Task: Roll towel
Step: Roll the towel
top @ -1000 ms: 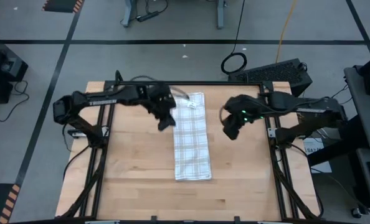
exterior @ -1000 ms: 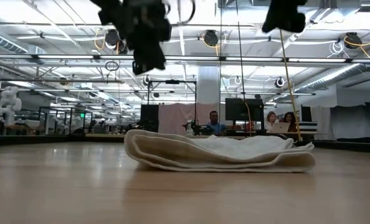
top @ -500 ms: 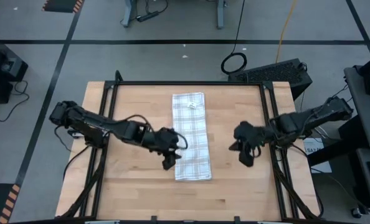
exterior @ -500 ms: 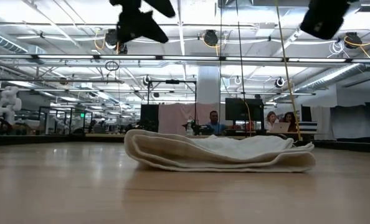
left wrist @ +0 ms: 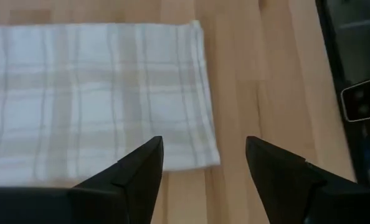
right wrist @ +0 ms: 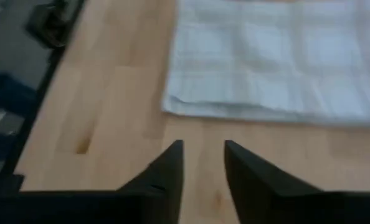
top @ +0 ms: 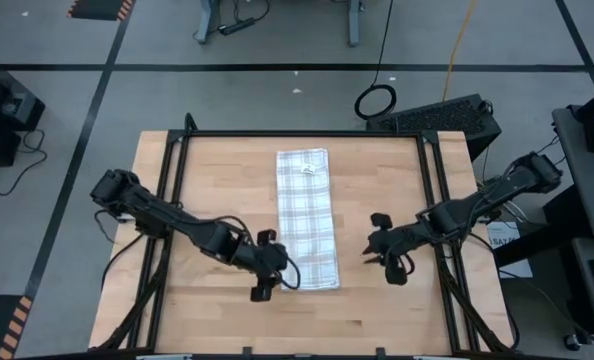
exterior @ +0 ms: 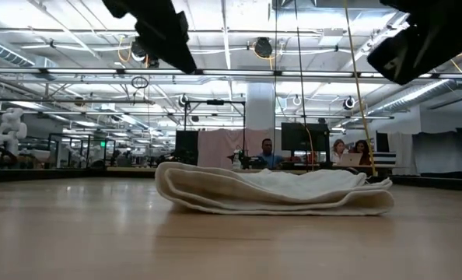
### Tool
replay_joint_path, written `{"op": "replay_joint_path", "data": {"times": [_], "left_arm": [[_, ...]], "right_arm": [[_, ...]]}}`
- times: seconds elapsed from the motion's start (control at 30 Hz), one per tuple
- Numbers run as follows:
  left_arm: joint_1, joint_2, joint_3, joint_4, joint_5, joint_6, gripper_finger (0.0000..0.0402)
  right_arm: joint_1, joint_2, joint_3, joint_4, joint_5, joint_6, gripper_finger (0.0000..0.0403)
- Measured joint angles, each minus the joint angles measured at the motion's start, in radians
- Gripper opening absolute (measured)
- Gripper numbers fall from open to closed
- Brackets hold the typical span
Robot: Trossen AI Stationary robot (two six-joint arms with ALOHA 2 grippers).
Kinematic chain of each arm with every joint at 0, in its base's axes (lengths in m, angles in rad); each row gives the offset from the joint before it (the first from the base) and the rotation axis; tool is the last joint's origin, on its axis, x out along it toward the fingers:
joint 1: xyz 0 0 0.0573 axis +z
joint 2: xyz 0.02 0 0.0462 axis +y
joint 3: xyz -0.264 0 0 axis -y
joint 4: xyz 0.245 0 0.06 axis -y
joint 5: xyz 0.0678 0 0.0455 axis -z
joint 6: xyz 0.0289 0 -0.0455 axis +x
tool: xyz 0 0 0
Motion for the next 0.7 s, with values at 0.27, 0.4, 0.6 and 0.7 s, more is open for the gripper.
{"op": "replay_joint_path", "data": {"times": [0.27,0.4,0.6,0.7], "left_arm": [[-0.078,0.098,0.000,0.053,-0.037,0.179,0.0233],[-0.104,0.135,0.001,0.063,-0.103,0.183,0.0233],[-0.114,0.228,0.001,0.119,-0.108,0.156,0.0233],[-0.117,0.267,0.000,0.150,-0.118,0.127,0.0233]], "right_arm": [[0.062,0.148,-0.012,0.260,-0.021,-0.250,0.0229],[0.098,0.254,-0.013,0.352,0.030,-0.297,0.0261],[0.119,0.438,-0.012,0.565,0.077,-0.361,0.0267],[0.115,0.510,-0.012,0.626,0.142,-0.273,0.0267]]}}
